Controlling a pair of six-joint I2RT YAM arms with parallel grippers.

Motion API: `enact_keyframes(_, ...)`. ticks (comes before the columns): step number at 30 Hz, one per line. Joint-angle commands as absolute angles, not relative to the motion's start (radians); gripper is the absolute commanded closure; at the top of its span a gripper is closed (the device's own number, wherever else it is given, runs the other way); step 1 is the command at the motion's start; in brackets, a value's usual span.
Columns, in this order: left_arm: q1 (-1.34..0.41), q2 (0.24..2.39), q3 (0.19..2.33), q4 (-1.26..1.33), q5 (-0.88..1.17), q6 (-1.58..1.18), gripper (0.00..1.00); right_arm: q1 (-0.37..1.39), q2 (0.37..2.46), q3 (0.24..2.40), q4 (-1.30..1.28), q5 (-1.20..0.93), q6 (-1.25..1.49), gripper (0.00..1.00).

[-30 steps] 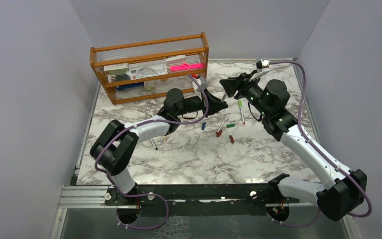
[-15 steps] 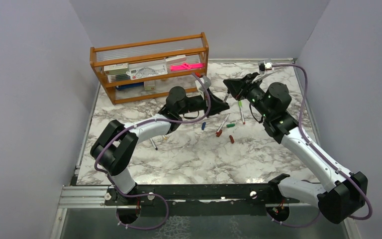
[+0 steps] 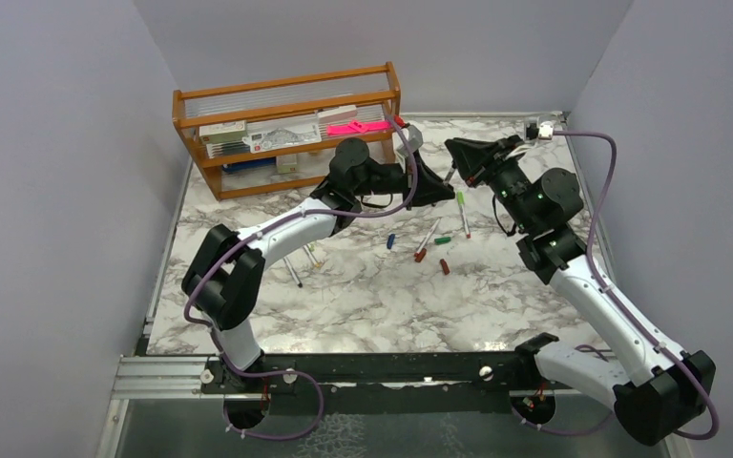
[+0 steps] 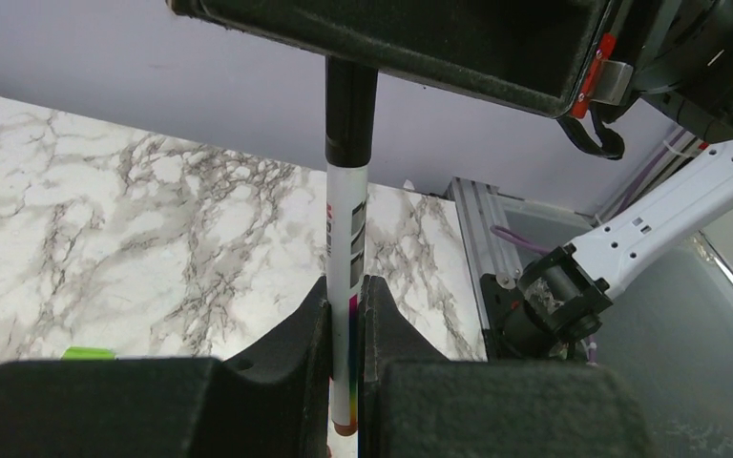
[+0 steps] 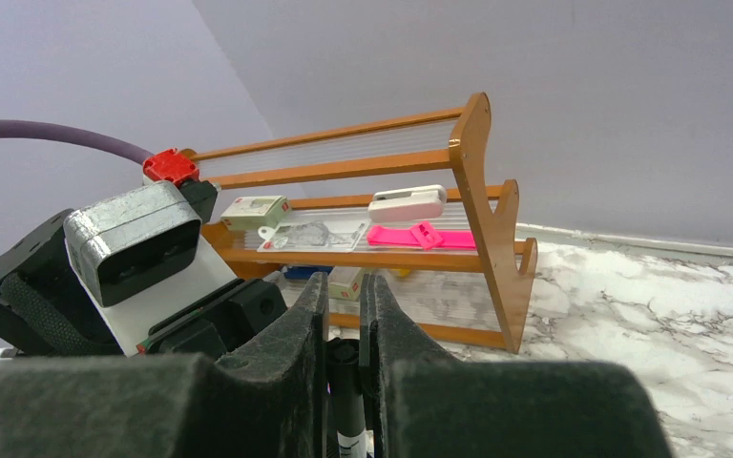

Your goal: Insert the pens into the pen caps

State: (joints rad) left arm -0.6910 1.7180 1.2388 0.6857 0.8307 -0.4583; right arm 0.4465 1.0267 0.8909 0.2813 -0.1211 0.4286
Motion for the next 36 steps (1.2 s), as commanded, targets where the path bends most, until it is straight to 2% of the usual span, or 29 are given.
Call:
enact_keyframes(1, -0.687, 1.690, 1.418, 0.870, 0.756, -0.445, 1.00, 0.489, 1.075, 0.770, -0.051, -0.337, 0.457, 0.98)
enact_keyframes(6, -0.688, 1.695, 1.456, 0.855, 0.761, -0.435, 1.00, 0.489, 1.068, 0.733, -0.065, -0.335, 0.454, 0.98)
enact_keyframes(10, -0.688, 1.735, 1.392, 0.854, 0.747, -0.449, 1.00, 0.489, 1.052, 0.778, -0.049, -0.260, 0.467, 0.95)
enact_keyframes(14, -0.701, 1.726, 1.267, 0.858, 0.706, -0.451, 1.00, 0.489, 1.054, 0.863, -0.015, -0.210, 0.465, 0.59)
enact_keyframes(16, -0.706, 1.718, 1.221, 0.866, 0.687, -0.453, 1.00, 0.489, 1.062, 0.894, 0.011, -0.207, 0.459, 0.53)
enact_keyframes(23, -0.706, 1.711, 1.173, 0.868, 0.578, -0.493, 1.00, 0.489, 1.070, 0.907, 0.047, -0.205, 0.454, 0.53)
enact_keyframes(29, -0.706, 1.786, 1.204, 0.846, 0.499, -0.559, 1.00, 0.489, 0.993, 0.852, 0.054, -0.133, 0.468, 0.53)
enact_keyframes(31, -0.708, 1.803, 1.211, 0.846, 0.490, -0.582, 1.00, 0.489, 0.978, 0.855, 0.032, -0.105, 0.466, 0.56)
enact_keyframes(33, -0.709, 1.810, 1.218, 0.848, 0.491, -0.591, 1.00, 0.489, 0.972, 0.853, 0.021, -0.094, 0.464, 0.65)
enact_keyframes(36, -0.710, 1.801, 1.221, 0.851, 0.488, -0.593, 1.00, 0.489, 0.979, 0.852, 0.014, -0.092, 0.466, 0.69)
